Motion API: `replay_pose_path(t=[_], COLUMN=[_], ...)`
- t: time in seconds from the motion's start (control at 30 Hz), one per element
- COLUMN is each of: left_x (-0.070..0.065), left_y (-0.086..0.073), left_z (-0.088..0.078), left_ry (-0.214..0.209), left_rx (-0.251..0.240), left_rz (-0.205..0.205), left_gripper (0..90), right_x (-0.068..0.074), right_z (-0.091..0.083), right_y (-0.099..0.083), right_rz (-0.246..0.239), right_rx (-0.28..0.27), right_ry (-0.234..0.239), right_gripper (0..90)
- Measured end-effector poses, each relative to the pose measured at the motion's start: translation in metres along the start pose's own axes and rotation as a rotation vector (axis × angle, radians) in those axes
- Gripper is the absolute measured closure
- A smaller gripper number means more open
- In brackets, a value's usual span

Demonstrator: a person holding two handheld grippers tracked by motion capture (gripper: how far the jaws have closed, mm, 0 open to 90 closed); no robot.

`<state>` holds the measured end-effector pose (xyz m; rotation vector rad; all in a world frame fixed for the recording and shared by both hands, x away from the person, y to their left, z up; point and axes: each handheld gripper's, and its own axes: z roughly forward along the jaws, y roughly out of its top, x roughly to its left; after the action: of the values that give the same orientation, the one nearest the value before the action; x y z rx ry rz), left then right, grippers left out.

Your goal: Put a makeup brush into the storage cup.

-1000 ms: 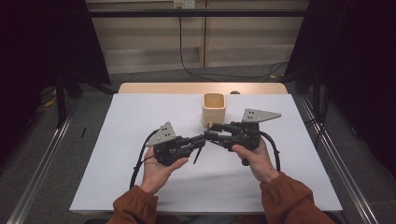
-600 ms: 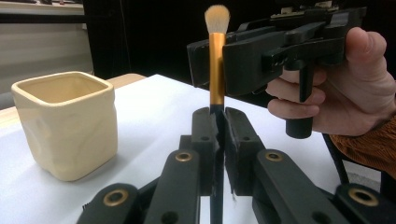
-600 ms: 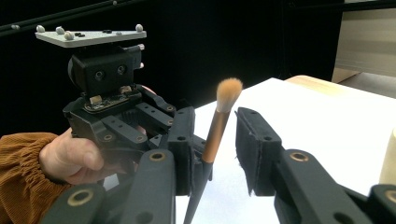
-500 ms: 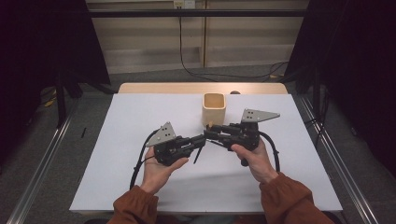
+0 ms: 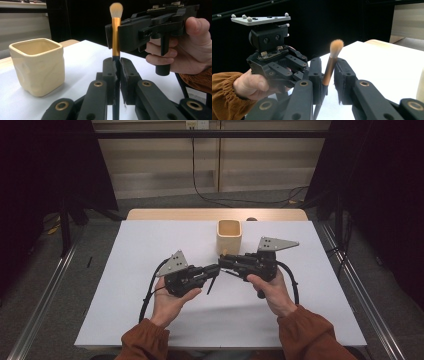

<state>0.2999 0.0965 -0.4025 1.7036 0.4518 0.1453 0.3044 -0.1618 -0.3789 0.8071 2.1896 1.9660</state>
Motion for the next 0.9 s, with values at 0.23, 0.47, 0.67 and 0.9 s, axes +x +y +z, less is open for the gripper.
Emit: replay_pose_path(t=[0.23, 0.47, 0.67, 0.9], left_x=[-0.0007, -0.0007, 0.0003, 0.0002], left_y=[-0.0010, -0.0016, -0.0021, -0.0033], left_z=[0.0014, 0.0020, 0.0027, 0.0028], left_ry=[0.000, -0.006, -0.015, -0.003], left_rx=[0.004, 0.003, 0.003, 0.008], left_rz=[0.005, 0.005, -0.012, -0.020], left_gripper=[83.6, 83.3, 82.2, 74.0], right_x=[-0.0006, 0.0007, 0.0009, 0.0005], right_z=[0.0006, 0.0011, 0.0005, -0.0031], right_y=[-0.0004, -0.0004, 0.0002, 0.0023], right_rz=[0.006, 0.003, -0.002, -0.011], right_rx=[-0.002, 0.001, 0.006, -0.002], right_ry=[0.007, 0.012, 0.013, 0.001], right_gripper=[82.9, 84.1, 84.1, 84.2])
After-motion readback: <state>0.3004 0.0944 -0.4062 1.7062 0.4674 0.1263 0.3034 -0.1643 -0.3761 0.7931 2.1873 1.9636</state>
